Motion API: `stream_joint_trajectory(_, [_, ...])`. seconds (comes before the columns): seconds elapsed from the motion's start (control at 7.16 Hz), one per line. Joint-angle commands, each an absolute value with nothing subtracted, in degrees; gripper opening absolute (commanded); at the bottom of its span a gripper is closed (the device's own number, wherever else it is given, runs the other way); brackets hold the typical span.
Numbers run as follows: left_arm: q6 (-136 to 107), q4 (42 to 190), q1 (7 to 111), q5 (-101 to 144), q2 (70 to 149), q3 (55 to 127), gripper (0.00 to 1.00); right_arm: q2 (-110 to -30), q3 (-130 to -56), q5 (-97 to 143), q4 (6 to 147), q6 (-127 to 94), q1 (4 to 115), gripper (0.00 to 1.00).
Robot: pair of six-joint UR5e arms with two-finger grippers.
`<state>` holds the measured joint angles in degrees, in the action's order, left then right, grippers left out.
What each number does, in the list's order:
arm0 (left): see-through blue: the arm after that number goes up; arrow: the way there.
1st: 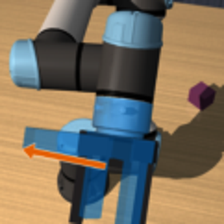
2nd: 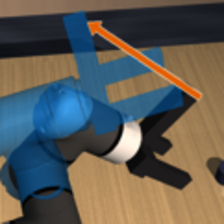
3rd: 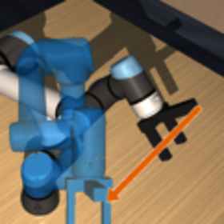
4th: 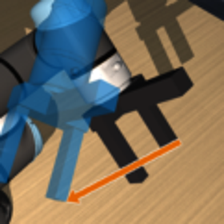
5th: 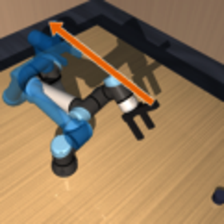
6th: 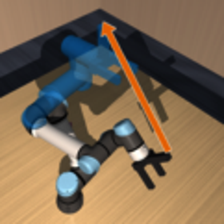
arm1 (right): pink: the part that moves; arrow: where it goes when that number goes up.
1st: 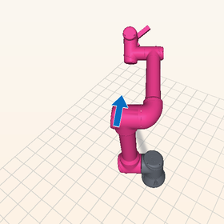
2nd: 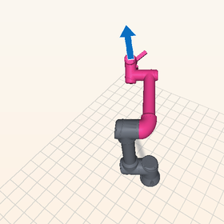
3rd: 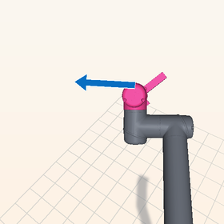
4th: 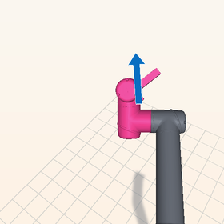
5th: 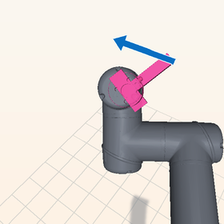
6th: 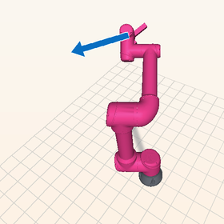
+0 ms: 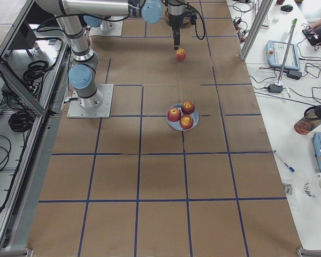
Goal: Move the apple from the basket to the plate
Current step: 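Move the right gripper over the apple while the left arm withdraws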
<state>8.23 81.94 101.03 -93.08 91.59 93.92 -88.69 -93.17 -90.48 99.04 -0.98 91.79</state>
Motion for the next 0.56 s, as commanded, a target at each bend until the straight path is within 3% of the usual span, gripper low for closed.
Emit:
stream_joint_trajectory(0.0, [9.9, 82.6, 96.4, -92.7, 84.9, 98.4, 0.99, -84.2, -92.6, -90.7, 104.8, -9.5, 98.3, 1.0])
stream_joint_trajectory(0.42, [9.6, 82.5, 93.5, -92.7, 84.1, 99.1, 0.99, -76.4, -89.4, -93.6, 109.8, -18.4, 107.5, 1.0])
